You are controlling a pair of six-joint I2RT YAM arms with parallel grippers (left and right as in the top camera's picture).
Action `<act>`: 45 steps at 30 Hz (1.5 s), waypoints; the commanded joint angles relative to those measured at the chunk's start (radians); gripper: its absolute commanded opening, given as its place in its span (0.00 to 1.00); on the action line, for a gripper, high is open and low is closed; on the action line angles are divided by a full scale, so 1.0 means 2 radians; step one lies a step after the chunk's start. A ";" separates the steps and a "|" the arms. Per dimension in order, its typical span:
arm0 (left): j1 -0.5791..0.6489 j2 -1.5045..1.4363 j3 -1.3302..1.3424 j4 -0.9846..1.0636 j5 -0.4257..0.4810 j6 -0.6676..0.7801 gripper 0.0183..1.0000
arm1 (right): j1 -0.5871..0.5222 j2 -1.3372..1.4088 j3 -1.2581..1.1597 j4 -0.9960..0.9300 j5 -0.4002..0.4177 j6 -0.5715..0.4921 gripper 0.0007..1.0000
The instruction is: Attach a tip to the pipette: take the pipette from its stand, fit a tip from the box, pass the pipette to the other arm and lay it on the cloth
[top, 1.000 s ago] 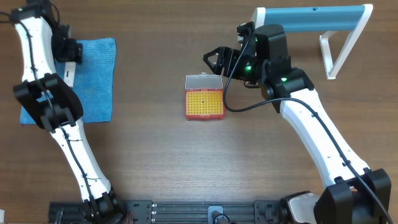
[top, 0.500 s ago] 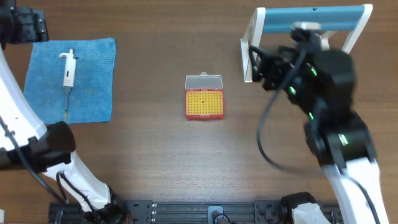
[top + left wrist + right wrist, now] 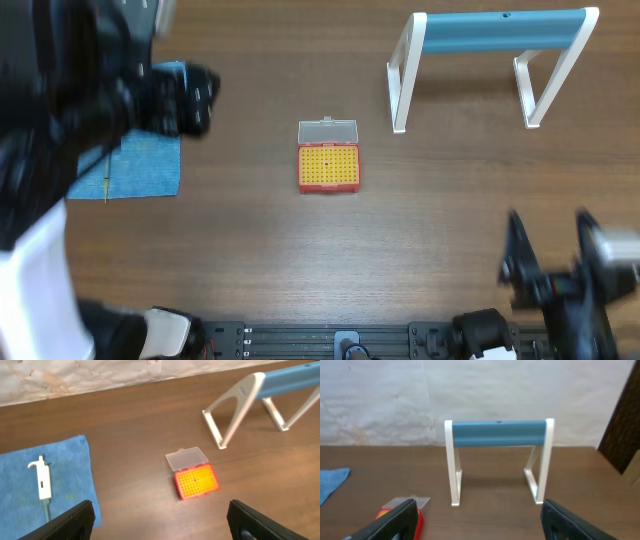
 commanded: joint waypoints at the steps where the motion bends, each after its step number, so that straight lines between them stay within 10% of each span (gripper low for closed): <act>1: -0.048 -0.080 -0.115 -0.004 -0.087 -0.105 0.85 | -0.001 -0.130 -0.046 -0.010 0.022 -0.033 0.80; 26: -0.047 -0.455 -0.654 0.234 -0.100 -0.204 0.85 | -0.001 -0.146 -0.084 -0.094 0.051 -0.024 0.80; 45: 0.009 -0.439 -0.745 0.329 -0.145 -0.179 0.85 | -0.001 -0.146 -0.084 -0.094 0.051 -0.024 0.80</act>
